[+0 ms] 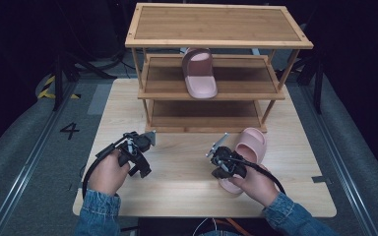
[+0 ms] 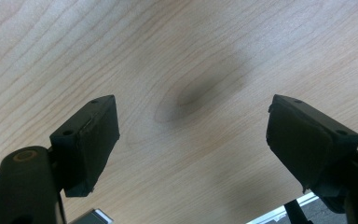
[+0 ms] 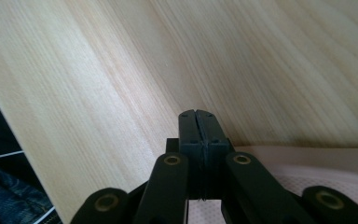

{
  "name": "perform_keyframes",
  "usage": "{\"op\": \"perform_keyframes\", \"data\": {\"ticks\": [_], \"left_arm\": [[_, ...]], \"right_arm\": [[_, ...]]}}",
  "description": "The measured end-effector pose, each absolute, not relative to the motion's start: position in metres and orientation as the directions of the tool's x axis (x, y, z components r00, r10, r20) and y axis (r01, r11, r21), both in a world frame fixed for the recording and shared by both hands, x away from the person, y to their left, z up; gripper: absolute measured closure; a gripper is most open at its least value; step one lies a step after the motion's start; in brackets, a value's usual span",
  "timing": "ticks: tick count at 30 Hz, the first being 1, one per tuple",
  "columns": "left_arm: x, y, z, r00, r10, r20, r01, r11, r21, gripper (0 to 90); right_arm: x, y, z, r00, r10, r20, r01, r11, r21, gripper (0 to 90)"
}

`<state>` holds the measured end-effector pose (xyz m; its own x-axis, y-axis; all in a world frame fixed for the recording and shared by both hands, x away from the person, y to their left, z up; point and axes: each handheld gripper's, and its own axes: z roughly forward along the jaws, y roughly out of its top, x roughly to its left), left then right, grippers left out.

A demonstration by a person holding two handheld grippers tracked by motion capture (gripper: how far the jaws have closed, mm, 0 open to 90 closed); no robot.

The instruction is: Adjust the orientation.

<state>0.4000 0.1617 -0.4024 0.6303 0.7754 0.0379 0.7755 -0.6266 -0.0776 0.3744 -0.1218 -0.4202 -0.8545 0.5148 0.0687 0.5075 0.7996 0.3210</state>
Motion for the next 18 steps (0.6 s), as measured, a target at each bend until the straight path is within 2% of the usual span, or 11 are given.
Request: {"op": "perform_keyframes", "data": {"ticks": [9, 18], "left_arm": [[0.406, 0.152, -0.400, 0.652, 0.758, 0.036, 0.758, -0.649, -0.069, 17.2], [0.424, 0.125, -0.401, 0.697, 0.717, 0.027, 0.716, -0.694, -0.077, 17.3]], "right_arm": [[0.370, -0.139, -0.426, -0.843, 0.532, 0.073, 0.531, 0.804, 0.267, 90.0], [0.349, -0.203, -0.425, -0.782, 0.620, 0.060, 0.616, 0.755, 0.226, 90.0]]}}
